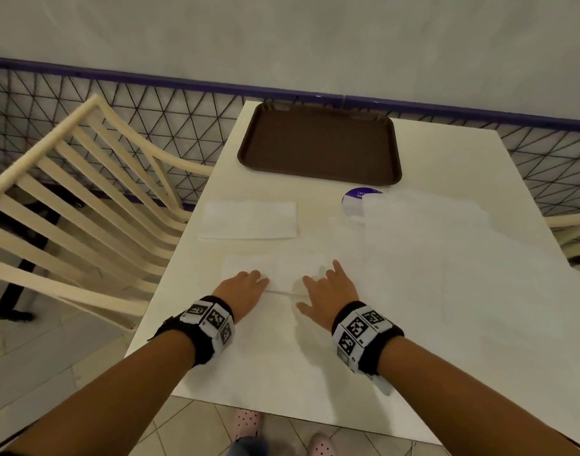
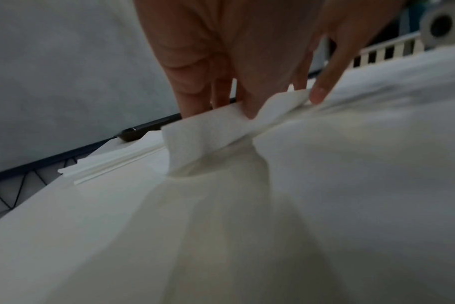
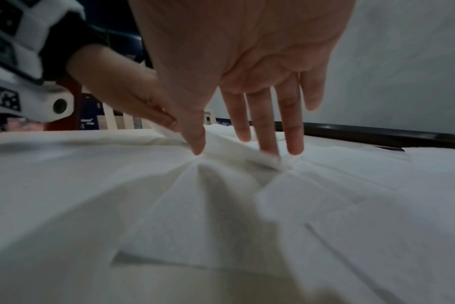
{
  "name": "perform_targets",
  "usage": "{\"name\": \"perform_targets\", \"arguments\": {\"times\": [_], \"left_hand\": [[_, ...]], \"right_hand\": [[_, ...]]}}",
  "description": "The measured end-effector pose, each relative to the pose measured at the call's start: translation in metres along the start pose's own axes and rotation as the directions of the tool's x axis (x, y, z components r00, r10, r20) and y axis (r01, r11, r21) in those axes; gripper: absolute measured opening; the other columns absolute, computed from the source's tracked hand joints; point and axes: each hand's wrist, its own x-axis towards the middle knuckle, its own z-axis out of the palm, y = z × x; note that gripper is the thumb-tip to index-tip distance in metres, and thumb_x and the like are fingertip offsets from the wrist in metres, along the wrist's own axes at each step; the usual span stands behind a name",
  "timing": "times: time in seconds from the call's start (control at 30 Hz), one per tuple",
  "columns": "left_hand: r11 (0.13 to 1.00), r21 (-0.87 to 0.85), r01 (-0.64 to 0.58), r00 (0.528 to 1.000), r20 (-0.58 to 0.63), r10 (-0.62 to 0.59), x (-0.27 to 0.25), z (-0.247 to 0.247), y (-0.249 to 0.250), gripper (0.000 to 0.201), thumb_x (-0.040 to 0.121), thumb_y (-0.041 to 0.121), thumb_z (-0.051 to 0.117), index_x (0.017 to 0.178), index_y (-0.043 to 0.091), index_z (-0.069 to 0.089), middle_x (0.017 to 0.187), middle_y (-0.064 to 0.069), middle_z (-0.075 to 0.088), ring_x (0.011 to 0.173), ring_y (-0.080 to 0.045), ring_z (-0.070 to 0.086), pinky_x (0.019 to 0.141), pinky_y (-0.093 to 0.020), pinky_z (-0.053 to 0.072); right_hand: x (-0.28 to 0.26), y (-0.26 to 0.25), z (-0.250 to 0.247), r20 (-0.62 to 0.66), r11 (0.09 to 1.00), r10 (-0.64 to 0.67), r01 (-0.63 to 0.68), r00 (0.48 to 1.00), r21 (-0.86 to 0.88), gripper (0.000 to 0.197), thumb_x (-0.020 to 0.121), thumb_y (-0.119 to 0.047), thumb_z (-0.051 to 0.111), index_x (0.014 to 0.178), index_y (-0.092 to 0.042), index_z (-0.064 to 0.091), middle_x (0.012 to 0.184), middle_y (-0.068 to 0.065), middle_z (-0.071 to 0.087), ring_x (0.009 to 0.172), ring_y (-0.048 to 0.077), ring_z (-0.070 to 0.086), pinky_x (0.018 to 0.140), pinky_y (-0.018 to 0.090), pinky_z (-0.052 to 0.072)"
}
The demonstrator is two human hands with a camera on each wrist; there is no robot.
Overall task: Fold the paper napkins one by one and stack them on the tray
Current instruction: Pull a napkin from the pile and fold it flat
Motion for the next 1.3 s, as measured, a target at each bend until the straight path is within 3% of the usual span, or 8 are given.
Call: {"name": "perform_targets", "arguments": {"times": [0.2, 0.33, 0.63, 0.8, 1.0, 1.07, 1.17, 1.3], "left_hand": [[0.995, -0.022, -0.096, 0.988, -0.126, 0.092, 0.009, -0.030, -0.043, 0.045, 0.102, 0.017, 0.027, 0.147, 0.022, 0.022, 0.145, -0.004, 0.037, 0.128, -0.023, 0.044, 0.102, -0.032, 0.037], [0.998, -0.048, -0.049, 0.960, -0.278, 0.034, 0.022, -0.078, -0.086, 0.043, 0.103, 0.021, 0.029, 0.145, 0.026, 0.029, 0.145, -0.006, 0.042, 0.129, -0.023, 0.045, 0.104, -0.031, 0.035], [0.999, -0.020, 0.044, 0.905, -0.422, -0.049, 0.038, -0.112, -0.158, 0.043, 0.102, 0.015, 0.031, 0.144, 0.023, 0.031, 0.135, -0.009, 0.053, 0.113, -0.029, 0.058, 0.092, -0.042, 0.049], [0.999, -0.032, -0.011, 0.971, -0.240, 0.003, 0.045, -0.059, -0.155, 0.059, 0.100, 0.001, 0.029, 0.150, 0.023, 0.007, 0.158, 0.001, 0.009, 0.144, -0.021, 0.018, 0.115, -0.031, 0.022], [0.996, -0.026, -0.085, 0.989, -0.125, 0.081, 0.050, -0.012, -0.147, 0.064, 0.096, -0.008, 0.027, 0.149, 0.014, 0.000, 0.158, -0.006, -0.001, 0.146, -0.019, 0.009, 0.117, -0.026, 0.010], [0.995, -0.050, -0.090, 0.980, -0.185, 0.079, 0.050, -0.009, -0.147, 0.064, 0.090, -0.011, 0.043, 0.147, 0.005, 0.017, 0.154, -0.016, 0.016, 0.142, -0.024, 0.026, 0.114, -0.027, 0.022], [0.989, 0.067, -0.129, 0.915, -0.376, 0.145, 0.057, -0.004, -0.155, 0.073, 0.030, -0.009, 0.090, 0.100, 0.000, 0.072, 0.101, -0.016, 0.072, 0.087, -0.023, 0.072, 0.071, -0.029, 0.057], [0.982, 0.045, -0.183, 0.909, -0.373, 0.187, 0.065, 0.008, -0.164, 0.068, 0.024, -0.008, 0.091, 0.089, 0.002, 0.075, 0.091, -0.012, 0.074, 0.077, -0.023, 0.073, 0.061, -0.034, 0.057]], "right_hand": [[0.024, 0.009, -0.024, -0.280, 1.000, -0.028, 0.024, 0.960, -0.019, 0.033, 0.035, -0.018, 0.087, 0.066, -0.017, 0.075, 0.058, -0.001, 0.069, 0.057, 0.015, 0.067, 0.081, 0.037, 0.056], [0.046, 0.029, -0.087, -0.297, 0.998, 0.026, -0.007, 0.954, 0.067, 0.042, 0.094, -0.003, 0.036, 0.133, -0.013, 0.047, 0.126, 0.007, 0.058, 0.118, 0.024, 0.053, 0.110, 0.032, 0.027], [0.096, 0.018, -0.140, -0.294, 0.971, 0.132, -0.065, 0.947, 0.229, 0.061, 0.094, 0.008, 0.027, 0.149, -0.015, 0.015, 0.157, 0.003, 0.016, 0.138, 0.028, 0.029, 0.111, 0.033, 0.028], [0.110, -0.002, -0.092, -0.183, 0.970, 0.085, -0.040, 0.979, 0.240, 0.069, 0.091, 0.014, 0.026, 0.150, -0.011, 0.001, 0.159, 0.006, -0.004, 0.147, 0.019, 0.009, 0.119, 0.027, 0.008], [0.116, -0.016, -0.046, -0.044, 0.958, 0.051, -0.037, 0.998, 0.284, 0.066, 0.093, 0.013, 0.024, 0.149, -0.008, -0.003, 0.158, 0.009, -0.009, 0.148, 0.019, 0.002, 0.120, 0.028, 0.003], [0.116, -0.018, -0.042, -0.028, 0.956, 0.057, -0.047, 0.998, 0.291, 0.065, 0.093, 0.012, 0.023, 0.149, -0.008, -0.004, 0.158, 0.009, -0.009, 0.148, 0.018, 0.002, 0.120, 0.028, 0.003], [0.117, -0.019, -0.040, -0.073, 0.946, 0.060, -0.033, 0.996, 0.324, 0.066, 0.091, 0.014, 0.023, 0.149, -0.006, -0.002, 0.158, 0.012, -0.008, 0.148, 0.021, 0.002, 0.120, 0.030, 0.003], [0.118, -0.021, -0.039, -0.081, 0.937, 0.068, -0.036, 0.994, 0.347, 0.066, 0.090, 0.014, 0.024, 0.149, -0.005, 0.001, 0.158, 0.012, -0.005, 0.148, 0.023, 0.004, 0.120, 0.031, 0.003]]}}
